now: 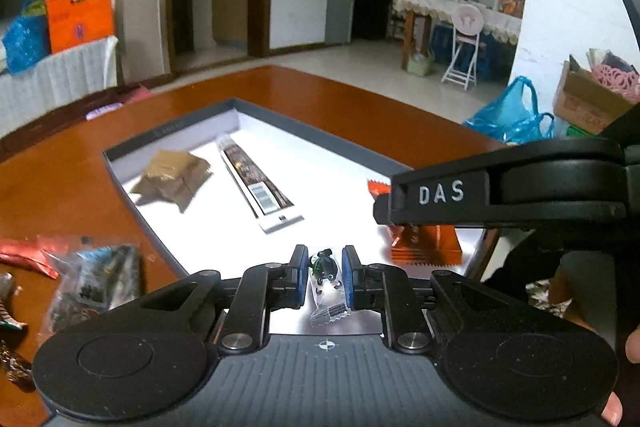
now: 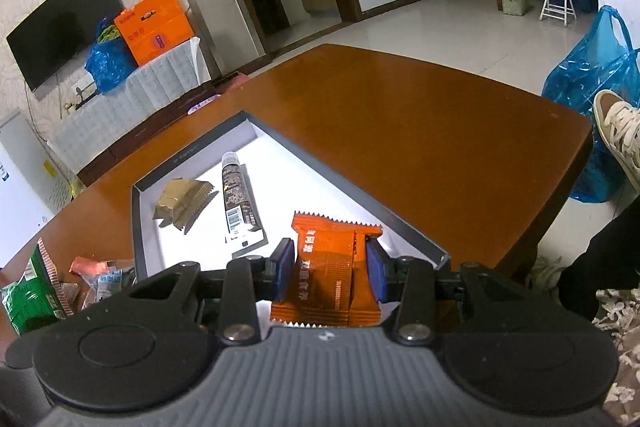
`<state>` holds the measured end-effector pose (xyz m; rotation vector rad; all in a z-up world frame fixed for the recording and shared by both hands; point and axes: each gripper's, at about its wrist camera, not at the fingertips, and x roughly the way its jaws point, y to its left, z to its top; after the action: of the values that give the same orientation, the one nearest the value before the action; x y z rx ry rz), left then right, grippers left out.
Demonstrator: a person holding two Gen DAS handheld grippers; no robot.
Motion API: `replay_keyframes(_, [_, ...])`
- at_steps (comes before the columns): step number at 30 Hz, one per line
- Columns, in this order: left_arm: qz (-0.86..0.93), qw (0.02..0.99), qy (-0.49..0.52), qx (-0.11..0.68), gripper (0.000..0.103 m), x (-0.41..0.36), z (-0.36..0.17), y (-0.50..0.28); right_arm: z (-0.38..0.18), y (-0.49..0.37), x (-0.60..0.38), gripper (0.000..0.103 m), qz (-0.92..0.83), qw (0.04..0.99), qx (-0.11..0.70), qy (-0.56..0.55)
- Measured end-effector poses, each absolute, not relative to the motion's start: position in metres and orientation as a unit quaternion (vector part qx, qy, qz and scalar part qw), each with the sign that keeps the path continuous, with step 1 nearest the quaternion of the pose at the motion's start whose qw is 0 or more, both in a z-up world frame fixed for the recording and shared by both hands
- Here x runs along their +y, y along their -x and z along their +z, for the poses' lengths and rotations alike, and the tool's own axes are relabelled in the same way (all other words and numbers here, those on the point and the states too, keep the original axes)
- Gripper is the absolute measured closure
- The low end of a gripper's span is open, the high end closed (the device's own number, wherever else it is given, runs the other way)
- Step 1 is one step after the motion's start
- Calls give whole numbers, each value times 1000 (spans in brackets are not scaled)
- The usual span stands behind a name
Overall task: Organize snacks
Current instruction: 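Carry the clear packet and orange bar over the white box with both tools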
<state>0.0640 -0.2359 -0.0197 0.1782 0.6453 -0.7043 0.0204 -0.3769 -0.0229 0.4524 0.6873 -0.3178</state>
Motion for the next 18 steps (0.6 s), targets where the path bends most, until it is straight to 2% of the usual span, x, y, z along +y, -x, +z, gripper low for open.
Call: replay_keyframes(18, [-357,871,-98,324,83,-240,-30,-62,-27,-28,-372,64,-163,902,337,-214])
